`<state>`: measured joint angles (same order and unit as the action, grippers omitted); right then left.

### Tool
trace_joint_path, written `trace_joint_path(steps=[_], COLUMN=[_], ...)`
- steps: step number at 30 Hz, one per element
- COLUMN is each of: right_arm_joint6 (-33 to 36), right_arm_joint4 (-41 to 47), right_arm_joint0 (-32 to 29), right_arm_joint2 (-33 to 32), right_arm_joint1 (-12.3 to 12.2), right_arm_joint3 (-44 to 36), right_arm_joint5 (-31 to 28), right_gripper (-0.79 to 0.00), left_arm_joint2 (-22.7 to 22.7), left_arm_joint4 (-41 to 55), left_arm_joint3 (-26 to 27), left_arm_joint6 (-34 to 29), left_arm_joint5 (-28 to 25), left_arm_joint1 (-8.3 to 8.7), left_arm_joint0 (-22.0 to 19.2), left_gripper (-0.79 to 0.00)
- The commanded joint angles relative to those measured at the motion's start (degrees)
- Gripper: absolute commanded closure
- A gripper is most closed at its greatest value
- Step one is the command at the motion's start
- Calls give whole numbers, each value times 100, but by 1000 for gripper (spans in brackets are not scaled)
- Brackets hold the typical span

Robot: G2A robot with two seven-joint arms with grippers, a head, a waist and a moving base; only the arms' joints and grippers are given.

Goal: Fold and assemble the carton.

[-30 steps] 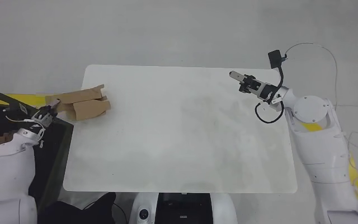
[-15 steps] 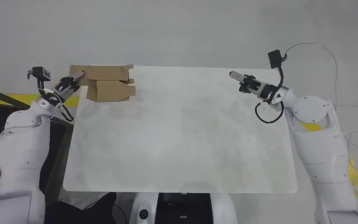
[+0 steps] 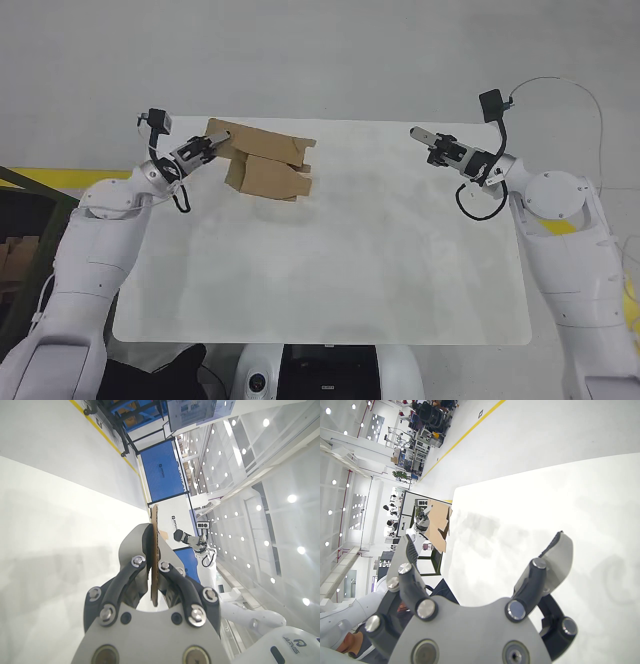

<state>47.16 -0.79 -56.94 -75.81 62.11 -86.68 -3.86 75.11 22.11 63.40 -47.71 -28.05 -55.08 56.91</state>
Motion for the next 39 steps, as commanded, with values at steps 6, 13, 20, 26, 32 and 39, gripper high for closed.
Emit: trace_joint_path(steps=[6,13,20,26,32,39], right_arm_joint6=[0,0,0,0,0,525], right_arm_joint4=[0,0,0,0,0,375], right_arm_joint0=[0,0,0,0,0,-21], right_arm_joint2=[0,0,0,0,0,-13], right_arm_joint1=[0,0,0,0,0,-20], right_arm_joint3=[0,0,0,0,0,84], right_arm_joint5=[0,0,0,0,0,-65], right_gripper=[-785,-785,-785,-785,-785,-785], left_arm_joint2=[-425,-495,-495,-495,-495,-448], left_arm_joint4=[-330,-685,-685,-685,-685,-742], left_arm_joint3=[599,918,918,918,918,950], left_arm_joint6=[20,8,8,8,8,92], left_arm_joint5=[-56,-188,-188,-188,-188,-96], left_arm_joint1=[-93,-99,-99,-99,-99,-92], left_arm_joint0=[159,273,273,273,273,317], left_gripper=[0,0,0,0,0,0])
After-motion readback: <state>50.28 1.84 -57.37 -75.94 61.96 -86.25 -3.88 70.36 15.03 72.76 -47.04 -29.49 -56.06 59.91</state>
